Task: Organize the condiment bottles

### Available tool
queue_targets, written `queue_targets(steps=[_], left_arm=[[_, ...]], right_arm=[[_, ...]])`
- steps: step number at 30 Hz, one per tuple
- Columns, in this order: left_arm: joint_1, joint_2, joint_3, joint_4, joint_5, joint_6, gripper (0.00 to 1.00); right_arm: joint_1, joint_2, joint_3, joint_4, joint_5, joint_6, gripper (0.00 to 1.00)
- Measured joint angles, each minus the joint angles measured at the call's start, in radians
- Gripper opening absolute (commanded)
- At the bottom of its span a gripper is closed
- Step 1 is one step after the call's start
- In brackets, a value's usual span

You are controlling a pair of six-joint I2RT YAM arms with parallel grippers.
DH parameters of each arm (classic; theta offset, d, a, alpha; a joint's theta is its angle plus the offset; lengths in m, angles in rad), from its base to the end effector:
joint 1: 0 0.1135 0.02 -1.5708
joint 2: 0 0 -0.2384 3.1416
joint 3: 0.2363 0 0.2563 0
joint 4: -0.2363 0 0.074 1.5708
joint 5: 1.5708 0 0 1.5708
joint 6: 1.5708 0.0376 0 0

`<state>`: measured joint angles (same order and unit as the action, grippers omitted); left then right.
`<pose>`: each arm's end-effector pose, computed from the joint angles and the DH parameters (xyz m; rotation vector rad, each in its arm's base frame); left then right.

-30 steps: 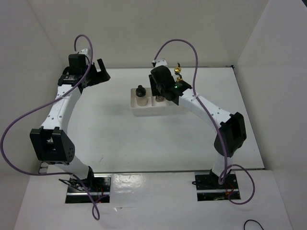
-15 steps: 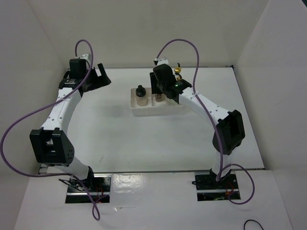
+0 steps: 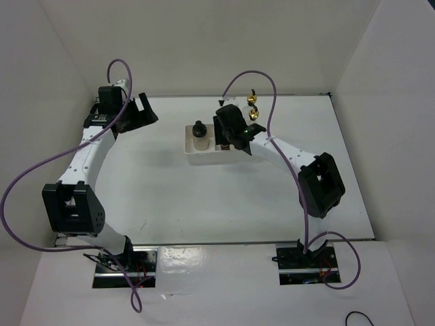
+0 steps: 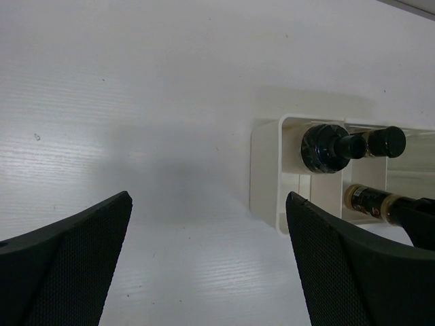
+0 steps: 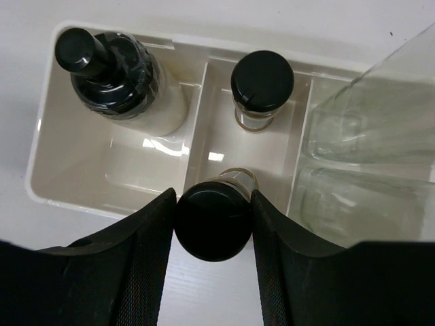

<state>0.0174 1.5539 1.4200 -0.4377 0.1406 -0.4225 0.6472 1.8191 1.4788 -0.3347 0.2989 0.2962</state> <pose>0.3645 0.0011 0.3179 -0.3901 2.1255 -0.3861 0.3412 0.2440 0.2493 -0.2286 2.2053 0.1862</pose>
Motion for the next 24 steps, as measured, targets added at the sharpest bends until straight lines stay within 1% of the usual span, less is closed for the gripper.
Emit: queue_targets(steps=[12,16,17,19,20,22,24], left_arm=[[0.0,-0.008,-0.019,0.002,0.016,0.0,1.0],[0.0,-0.008,-0.019,0.002,0.019,0.0,1.0],[0.0,-0.008,-0.019,0.002,0.019,0.0,1.0],[0.0,-0.008,-0.019,0.002,0.02,0.0,1.0],[0.0,-0.008,-0.019,0.002,0.02,0.0,1.0],[0.0,-0.008,-0.019,0.002,0.021,0.0,1.0],[0.0,-0.008,-0.02,0.001,0.021,0.0,1.0]], right_arm=[[0.0,0.02,-0.087,0.072,0.009,0.047,0.0],[0.0,0.026,-0.097,0.092,0.011,0.059,0.1],[0.0,0.029,-0.097,0.095,0.012,0.061,0.18],[0.0,0.039,-0.097,0.103,0.012,0.063,0.29],[0.0,0.044,-0.097,0.103,0.012,0.064,0.44],[0.0,0.05,-0.097,0.108,0.019,0.066,0.48],[0.0,0.05,-0.097,0.107,0.023,0.066,0.56]])
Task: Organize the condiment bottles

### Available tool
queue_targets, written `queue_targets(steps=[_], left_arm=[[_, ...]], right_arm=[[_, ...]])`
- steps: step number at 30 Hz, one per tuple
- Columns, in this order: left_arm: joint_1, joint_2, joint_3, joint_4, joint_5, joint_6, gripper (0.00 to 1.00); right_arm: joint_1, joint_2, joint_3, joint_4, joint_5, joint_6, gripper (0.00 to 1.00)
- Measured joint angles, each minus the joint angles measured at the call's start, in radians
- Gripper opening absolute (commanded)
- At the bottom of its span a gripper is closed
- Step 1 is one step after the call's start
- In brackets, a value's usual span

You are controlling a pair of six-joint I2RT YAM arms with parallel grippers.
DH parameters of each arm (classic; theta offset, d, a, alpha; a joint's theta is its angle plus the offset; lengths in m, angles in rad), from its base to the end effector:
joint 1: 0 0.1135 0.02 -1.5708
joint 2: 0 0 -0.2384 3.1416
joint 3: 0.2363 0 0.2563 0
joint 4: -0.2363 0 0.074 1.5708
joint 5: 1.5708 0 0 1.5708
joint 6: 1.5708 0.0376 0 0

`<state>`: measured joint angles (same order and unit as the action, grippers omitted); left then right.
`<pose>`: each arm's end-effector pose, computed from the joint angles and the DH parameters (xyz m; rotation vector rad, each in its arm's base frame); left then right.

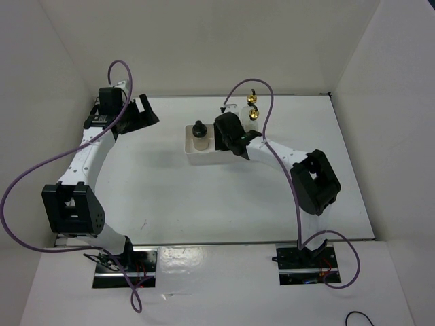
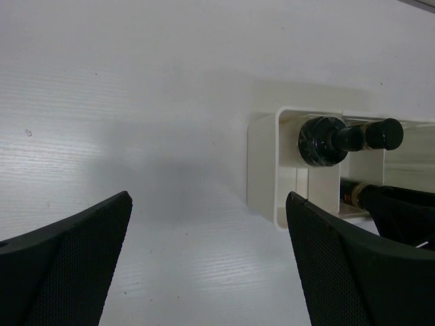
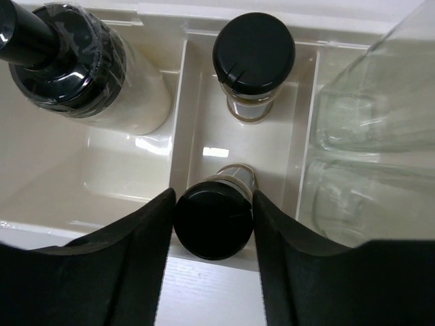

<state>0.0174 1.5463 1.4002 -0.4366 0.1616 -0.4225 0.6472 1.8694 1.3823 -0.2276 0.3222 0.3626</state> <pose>0.3622 0.0003 0.3138 -0.3813 2.1394 -0.4075 0.3432 0.2445 0.2059 -0.1533 2.2423 0.1759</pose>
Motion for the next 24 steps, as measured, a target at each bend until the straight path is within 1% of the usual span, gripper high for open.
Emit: queue_targets(steps=[3,5,6,8,9,10,17,21,24], left_arm=[[0.0,0.0,0.0,0.0,0.002,0.0,1.0],[0.0,0.0,0.0,0.001,0.002,0.0,1.0],[0.0,0.0,0.0,0.001,0.003,0.0,1.0],[0.0,0.0,-0.001,0.001,0.003,-0.001,1.0],[0.0,0.0,-0.004,0.004,0.003,-0.001,1.0],[0.0,0.0,-0.007,0.004,0.005,-0.002,1.0],[0.0,0.0,-0.018,0.004,0.015,-0.002,1.0],[0.0,0.0,-0.021,0.009,0.027,-0.003,1.0],[0.0,0.0,-0.022,0.012,0.035,-0.003,1.0]], right_arm=[[0.0,0.001,0.002,-0.005,0.015,0.004,0.77],[0.0,0.003,0.017,-0.02,0.024,0.002,0.83],[0.0,0.003,0.028,-0.028,0.03,0.0,0.9],[0.0,0.003,0.051,-0.037,0.04,-0.002,0.95],[0.0,0.003,0.063,-0.04,0.046,-0.005,0.95],[0.0,0.003,0.077,-0.046,0.051,-0.008,0.98],[0.002,-0.003,0.16,-0.063,0.064,-0.042,0.98],[0.005,-0.044,0.185,-0.067,0.054,-0.069,0.98],[0.005,-0.082,0.243,-0.076,0.026,-0.082,0.98]])
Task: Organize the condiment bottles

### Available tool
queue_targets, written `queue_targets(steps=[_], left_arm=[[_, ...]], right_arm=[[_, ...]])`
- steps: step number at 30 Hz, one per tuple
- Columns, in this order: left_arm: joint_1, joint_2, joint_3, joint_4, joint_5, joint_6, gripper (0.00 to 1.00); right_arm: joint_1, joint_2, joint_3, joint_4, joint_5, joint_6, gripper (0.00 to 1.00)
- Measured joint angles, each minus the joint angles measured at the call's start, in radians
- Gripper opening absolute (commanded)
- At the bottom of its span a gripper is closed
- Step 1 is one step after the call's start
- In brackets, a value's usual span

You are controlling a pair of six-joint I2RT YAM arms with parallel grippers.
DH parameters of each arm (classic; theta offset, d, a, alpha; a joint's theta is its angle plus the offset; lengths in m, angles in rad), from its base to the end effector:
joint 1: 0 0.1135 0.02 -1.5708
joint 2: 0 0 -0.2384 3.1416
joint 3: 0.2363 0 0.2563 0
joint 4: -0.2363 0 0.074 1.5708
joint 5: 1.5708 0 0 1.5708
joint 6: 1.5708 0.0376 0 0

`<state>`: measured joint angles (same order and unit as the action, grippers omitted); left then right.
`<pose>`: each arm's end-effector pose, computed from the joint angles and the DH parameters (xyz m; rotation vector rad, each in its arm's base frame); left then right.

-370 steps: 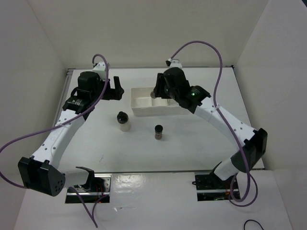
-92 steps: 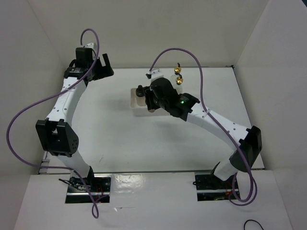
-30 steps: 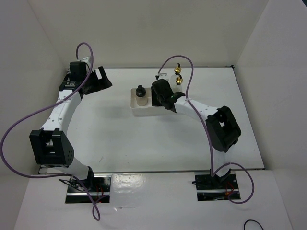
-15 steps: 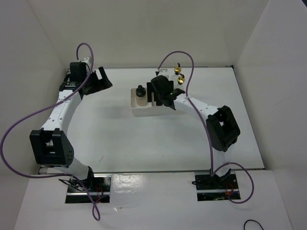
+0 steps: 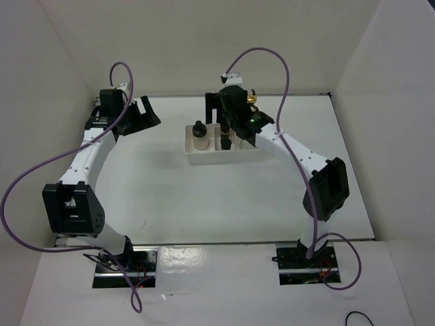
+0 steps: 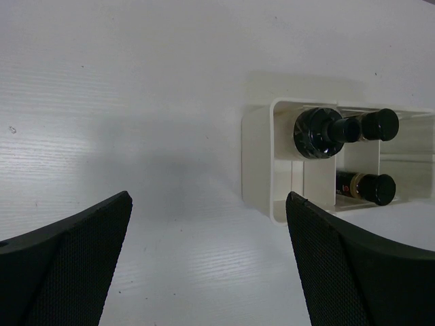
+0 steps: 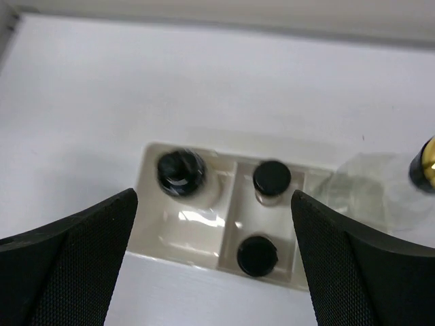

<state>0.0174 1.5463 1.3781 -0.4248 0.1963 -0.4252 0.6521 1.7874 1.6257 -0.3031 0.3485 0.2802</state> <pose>0.3619 -0.0010 0.3073 -0.3674 2.1539 -0.4455 0.3452 0.2474 0.3164 -0.1563 2.0078 0.2406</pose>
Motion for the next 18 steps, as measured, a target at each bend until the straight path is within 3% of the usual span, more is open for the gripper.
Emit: queue_targets(steps=[6,12,18], left_arm=[[0.0,0.0,-0.008,0.011,0.009,0.0,1.0],[0.0,-0.012,-0.053,0.027,0.011,0.0,1.0],[0.0,-0.065,-0.15,0.044,0.002,-0.013,1.0]], right_arm=[[0.003,-0.06,0.181,-0.024,-0.047,-0.023,0.98],[0.01,-0.213,0.182,-0.034,-0.041,-0.059,0.98],[-0.034,-0.432,0.098,-0.011,0.071,-0.105,0.98]])
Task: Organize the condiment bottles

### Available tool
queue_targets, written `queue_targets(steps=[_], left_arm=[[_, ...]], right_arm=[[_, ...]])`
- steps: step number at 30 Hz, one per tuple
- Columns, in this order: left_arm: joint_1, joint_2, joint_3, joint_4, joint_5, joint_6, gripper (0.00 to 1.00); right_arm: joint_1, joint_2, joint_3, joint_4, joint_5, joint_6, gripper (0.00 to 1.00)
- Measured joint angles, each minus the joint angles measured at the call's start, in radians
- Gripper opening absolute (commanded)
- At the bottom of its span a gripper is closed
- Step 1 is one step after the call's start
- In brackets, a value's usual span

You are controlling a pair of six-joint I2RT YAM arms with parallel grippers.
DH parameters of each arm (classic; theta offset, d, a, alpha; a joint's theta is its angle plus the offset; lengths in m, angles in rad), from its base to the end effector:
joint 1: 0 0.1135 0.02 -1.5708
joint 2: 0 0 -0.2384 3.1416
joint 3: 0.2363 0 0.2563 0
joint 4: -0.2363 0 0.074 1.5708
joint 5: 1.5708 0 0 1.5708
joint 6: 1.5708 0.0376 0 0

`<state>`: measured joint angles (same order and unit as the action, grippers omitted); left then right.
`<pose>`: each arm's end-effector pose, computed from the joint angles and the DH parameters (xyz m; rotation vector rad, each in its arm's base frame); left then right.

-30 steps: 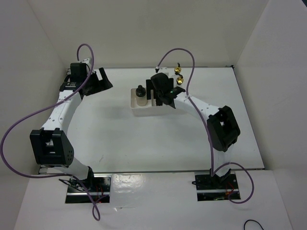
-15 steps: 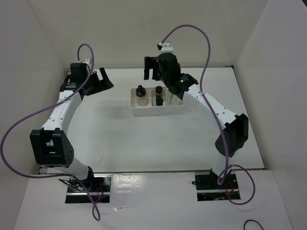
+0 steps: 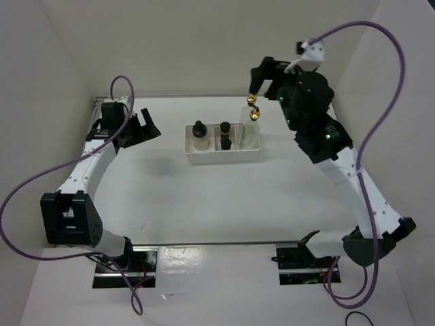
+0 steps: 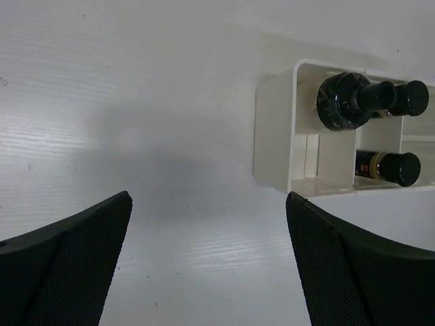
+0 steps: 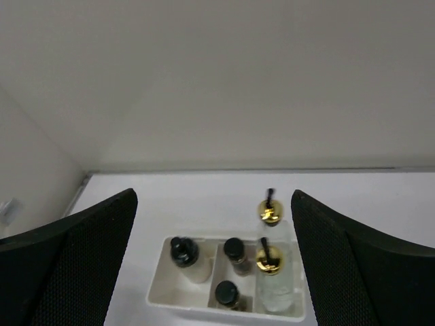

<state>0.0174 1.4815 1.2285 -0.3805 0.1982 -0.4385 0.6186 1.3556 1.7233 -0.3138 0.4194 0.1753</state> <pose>0.3444 -0.0014 0.2810 -0.3935 2.1919 -0.4516 0.2437 0.1547 0.4978 -0.0011 1.5299 0.3161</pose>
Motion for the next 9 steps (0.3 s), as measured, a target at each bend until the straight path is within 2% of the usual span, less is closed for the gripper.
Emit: queue_targets(steps=[3,6,9], left_arm=[[0.0,-0.072,-0.068,0.013,-0.023,-0.013,1.0],[0.0,-0.159,-0.109,0.015,-0.051,-0.011,1.0],[0.0,-0.227,-0.12,0.024,-0.084,-0.005,1.0]], right_arm=[[-0.123,-0.092,-0.087,0.014,0.036,0.05,0.98],[-0.254,-0.193,-0.259,0.037,0.063,0.119,0.98],[-0.321,-0.267,-0.402,0.034,0.057,0.154,0.98]])
